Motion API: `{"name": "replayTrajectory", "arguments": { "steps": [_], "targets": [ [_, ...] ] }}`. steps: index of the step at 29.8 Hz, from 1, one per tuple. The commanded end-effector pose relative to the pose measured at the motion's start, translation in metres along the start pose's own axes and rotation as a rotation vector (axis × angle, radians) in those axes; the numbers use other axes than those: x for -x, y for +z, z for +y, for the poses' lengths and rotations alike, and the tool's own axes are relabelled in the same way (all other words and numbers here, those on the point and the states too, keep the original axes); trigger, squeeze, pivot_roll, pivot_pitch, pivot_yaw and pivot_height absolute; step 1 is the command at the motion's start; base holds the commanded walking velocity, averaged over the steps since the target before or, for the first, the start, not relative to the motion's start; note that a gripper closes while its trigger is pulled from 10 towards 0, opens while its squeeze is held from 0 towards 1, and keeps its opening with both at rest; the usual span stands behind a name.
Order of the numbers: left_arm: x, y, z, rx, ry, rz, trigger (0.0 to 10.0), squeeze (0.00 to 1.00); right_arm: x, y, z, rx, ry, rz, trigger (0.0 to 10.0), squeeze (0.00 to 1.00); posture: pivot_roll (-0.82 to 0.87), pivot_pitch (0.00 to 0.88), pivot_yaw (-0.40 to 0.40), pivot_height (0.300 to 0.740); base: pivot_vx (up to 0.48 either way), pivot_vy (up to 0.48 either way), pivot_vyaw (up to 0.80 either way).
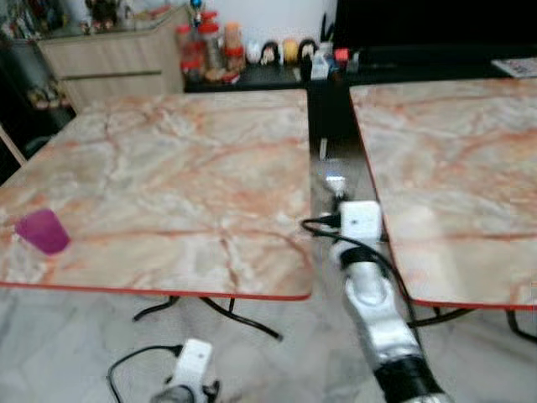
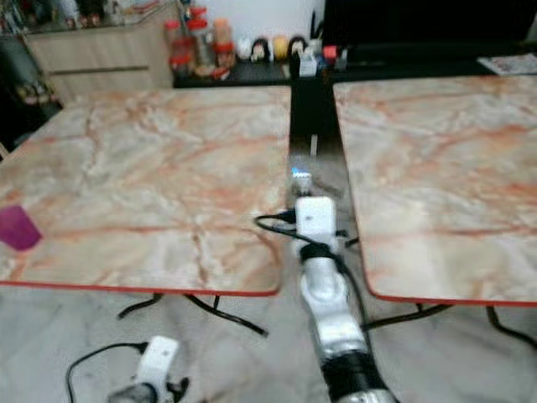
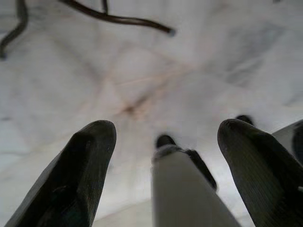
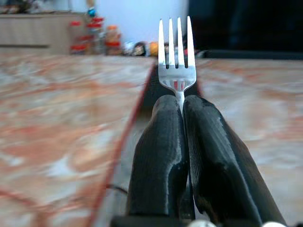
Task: Setting the table
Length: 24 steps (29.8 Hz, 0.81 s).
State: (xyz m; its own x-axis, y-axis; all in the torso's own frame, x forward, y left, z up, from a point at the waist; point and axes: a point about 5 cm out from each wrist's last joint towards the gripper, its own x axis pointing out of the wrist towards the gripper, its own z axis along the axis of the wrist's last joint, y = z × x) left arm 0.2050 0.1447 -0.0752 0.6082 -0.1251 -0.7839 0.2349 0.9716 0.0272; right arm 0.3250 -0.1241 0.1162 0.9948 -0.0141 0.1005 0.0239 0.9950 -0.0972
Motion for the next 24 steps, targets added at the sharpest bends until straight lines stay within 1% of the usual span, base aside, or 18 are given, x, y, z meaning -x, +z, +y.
{"name": "replayTrajectory", "arguments": {
  "steps": [1, 2, 5, 8, 13, 24],
  "targets": [
    [0.0029, -0.0071, 0.0161, 0.055, 0.049, 0.028, 10.0, 0.0, -0.0017, 0.0066, 0.0118, -0.019, 0.03, -0.017, 10.0, 0.0, -0.01, 0.0, 0.06, 0.74, 0.0, -0.326, 0.0],
    [0.0032, -0.008, 0.0177, 0.079, 0.058, 0.031, 10.0, 0.0, -0.0018, 0.0069, 0.011, -0.019, 0.028, -0.019, 10.0, 0.0, -0.01, 0.0, 0.06, 0.74, 0.0, -0.33, 0.0],
    [0.0033, -0.0082, 0.018, 0.082, 0.06, 0.033, 10.0, 0.0, -0.0018, 0.0068, 0.0109, -0.018, 0.028, -0.018, 10.0, 0.0, -0.01, 0.0, 0.06, 0.74, 0.0, -0.33, 0.0],
    [0.0043, -0.0132, 0.0174, 0.036, 0.053, 0.05, 10.0, 0.0, -0.0014, 0.0054, 0.0098, -0.014, 0.025, -0.013, 10.0, 0.0, -0.01, 0.0, 0.062, 0.74, 0.0, -0.326, 0.0],
    [0.0043, -0.0141, 0.0161, 0.033, 0.047, 0.055, 10.0, 0.0, -0.0014, 0.0045, 0.0108, -0.015, 0.026, -0.004, 10.0, 0.0, -0.01, 0.0, 0.062, 0.74, 0.0, -0.325, 0.0],
    [0.004, -0.0148, 0.013, -0.002, 0.028, 0.06, 10.0, 0.0, 0.0003, 0.0043, 0.0109, -0.017, 0.027, -0.002, 10.0, 0.0, -0.02, 0.0, 0.067, 0.74, 0.0, -0.321, 0.0]
  ]
}}
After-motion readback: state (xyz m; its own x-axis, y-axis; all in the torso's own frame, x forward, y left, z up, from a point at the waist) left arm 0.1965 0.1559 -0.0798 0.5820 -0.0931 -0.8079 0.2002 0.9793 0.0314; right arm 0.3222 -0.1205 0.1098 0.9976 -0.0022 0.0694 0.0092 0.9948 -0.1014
